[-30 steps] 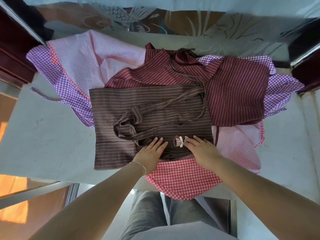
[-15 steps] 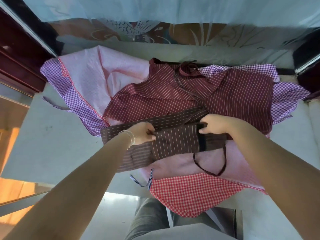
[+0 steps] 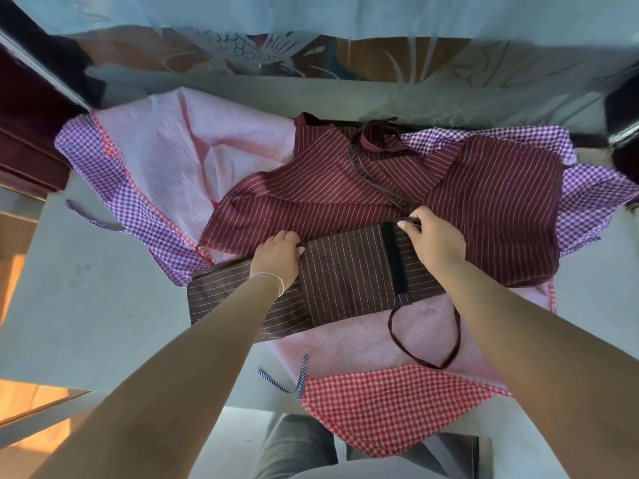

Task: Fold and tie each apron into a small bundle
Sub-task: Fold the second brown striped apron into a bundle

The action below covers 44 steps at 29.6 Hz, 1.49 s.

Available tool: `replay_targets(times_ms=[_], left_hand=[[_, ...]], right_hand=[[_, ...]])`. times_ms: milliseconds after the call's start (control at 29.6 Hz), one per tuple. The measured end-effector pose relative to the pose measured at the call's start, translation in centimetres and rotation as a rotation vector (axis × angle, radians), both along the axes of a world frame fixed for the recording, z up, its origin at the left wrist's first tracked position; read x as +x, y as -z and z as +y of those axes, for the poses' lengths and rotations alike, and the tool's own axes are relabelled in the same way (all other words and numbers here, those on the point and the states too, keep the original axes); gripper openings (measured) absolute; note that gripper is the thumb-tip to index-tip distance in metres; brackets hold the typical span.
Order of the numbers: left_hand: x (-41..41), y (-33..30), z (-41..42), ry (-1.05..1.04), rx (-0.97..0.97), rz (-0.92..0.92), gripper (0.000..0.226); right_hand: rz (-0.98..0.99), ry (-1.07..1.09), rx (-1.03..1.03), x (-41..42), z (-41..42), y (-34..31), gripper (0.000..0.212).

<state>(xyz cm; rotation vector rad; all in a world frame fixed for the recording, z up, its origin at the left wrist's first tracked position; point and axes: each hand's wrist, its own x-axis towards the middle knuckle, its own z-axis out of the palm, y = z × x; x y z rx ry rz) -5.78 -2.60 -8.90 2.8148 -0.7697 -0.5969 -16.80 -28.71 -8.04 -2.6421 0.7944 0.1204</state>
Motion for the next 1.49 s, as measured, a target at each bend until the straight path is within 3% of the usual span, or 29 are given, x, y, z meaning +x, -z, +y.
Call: replay_targets(times_ms=[135, 236, 338, 439, 506, 574, 675, 945, 1047, 1148, 1249, 1317, 1384, 1486], left_hand=[[0.4, 0.3, -0.3, -0.018, -0.011, 0.018, 0.02], [-0.2, 0.8, -0.5, 0.001, 0.003, -0.018, 0.035], [-0.5, 1.6, -0.6, 0.044, 0.115, -0.046, 0.037], [0.0, 2.3, -1.1, -0.076, 0.163, 0.064, 0.027], [0.3, 2.5, -1.5, -0.118, 0.176, 0.093, 0.026], [0.3, 2.6, -1.7, -0.124, 0.183, 0.087, 0.025], [0.0, 2.7, -1.6, -0.126, 0.167, 0.073, 0.024], [-0.4, 1.6, -1.8, 0.041, 0.216, 0.037, 0.015], [-1.8, 1.5, -1.7, 0.118, 0.101, 0.01, 0.02], [-4.5, 1.5, -1.0, 0.257, -0.1, -0.223, 0.032], [-7.5, 2.2, 0.0, 0.606, -0.185, -0.299, 0.042], [-8.8, 2.7, 0.4, 0.637, -0.004, -0.184, 0.059], [-9.1, 3.2, 0.7, 0.497, 0.134, -0.103, 0.069], [-7.6, 3.1, 1.7, 0.36, 0.232, -0.08, 0.077]], right_hand=[[0.081, -0.07, -0.132, 1.4, -0.3, 1.0, 0.039], [0.137, -0.093, -0.179, 2.0, -0.6, 1.5, 0.043], [0.047, -0.052, -0.129, 2.1, -1.0, 1.6, 0.044], [-0.095, 0.187, 0.064, 1.2, -1.0, 1.4, 0.048], [-0.075, 0.371, 0.298, -0.2, -0.4, 1.3, 0.057], [-0.015, 0.411, 0.519, -1.7, 0.3, 1.2, 0.065], [0.043, 0.351, 0.647, -3.6, 1.0, 1.4, 0.068], [0.085, 0.277, 0.479, -4.6, -0.5, 0.6, 0.041], [0.182, 0.331, 0.308, -5.6, -1.6, -0.9, 0.047], [0.165, 0.404, 0.05, -7.0, -1.0, -1.1, 0.049], [-0.203, 0.193, -0.095, -7.4, 2.0, -0.7, 0.035], [-0.281, -0.061, 0.082, -7.3, 5.6, -0.2, 0.03], [-0.118, -0.267, 0.27, -7.3, 9.2, 0.9, 0.038], [0.232, -0.416, 0.196, -7.2, 11.5, 3.5, 0.063]])
